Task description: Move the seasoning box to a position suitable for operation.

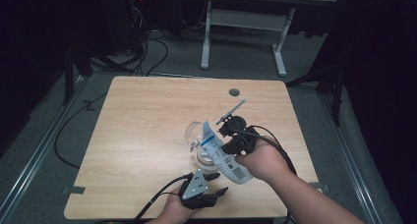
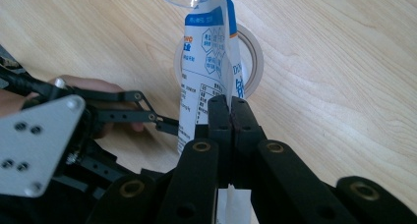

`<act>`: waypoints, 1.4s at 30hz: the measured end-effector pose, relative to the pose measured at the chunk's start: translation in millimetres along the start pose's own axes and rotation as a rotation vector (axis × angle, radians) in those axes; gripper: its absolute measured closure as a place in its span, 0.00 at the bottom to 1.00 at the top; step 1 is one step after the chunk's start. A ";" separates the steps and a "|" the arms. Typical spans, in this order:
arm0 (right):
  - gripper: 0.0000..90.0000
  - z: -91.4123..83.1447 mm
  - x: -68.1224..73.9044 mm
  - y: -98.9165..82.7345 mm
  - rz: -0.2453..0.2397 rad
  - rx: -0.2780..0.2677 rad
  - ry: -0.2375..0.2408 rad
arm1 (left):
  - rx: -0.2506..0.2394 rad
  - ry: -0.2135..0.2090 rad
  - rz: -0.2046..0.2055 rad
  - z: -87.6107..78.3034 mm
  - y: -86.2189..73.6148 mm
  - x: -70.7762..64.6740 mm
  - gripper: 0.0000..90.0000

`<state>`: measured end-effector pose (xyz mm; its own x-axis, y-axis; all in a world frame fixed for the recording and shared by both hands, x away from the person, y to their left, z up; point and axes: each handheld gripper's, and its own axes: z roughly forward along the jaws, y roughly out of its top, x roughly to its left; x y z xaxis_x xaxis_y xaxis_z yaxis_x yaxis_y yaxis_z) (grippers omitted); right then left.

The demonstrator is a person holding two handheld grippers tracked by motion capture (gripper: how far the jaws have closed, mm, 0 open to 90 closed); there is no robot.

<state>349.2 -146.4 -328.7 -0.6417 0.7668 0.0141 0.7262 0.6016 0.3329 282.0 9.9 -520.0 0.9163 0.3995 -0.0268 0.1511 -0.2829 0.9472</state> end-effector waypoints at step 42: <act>1.00 2.3 -9.0 -17.8 0.014 -0.003 -0.001 | -0.052 0.270 -0.176 -107.4 -35.3 89.1 0.56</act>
<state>342.7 -163.5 -336.9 -0.6309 0.7757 0.0179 0.7345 0.5897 0.3359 318.4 149.1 -521.5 0.7452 0.6573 -0.1125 0.2728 -0.1466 0.9508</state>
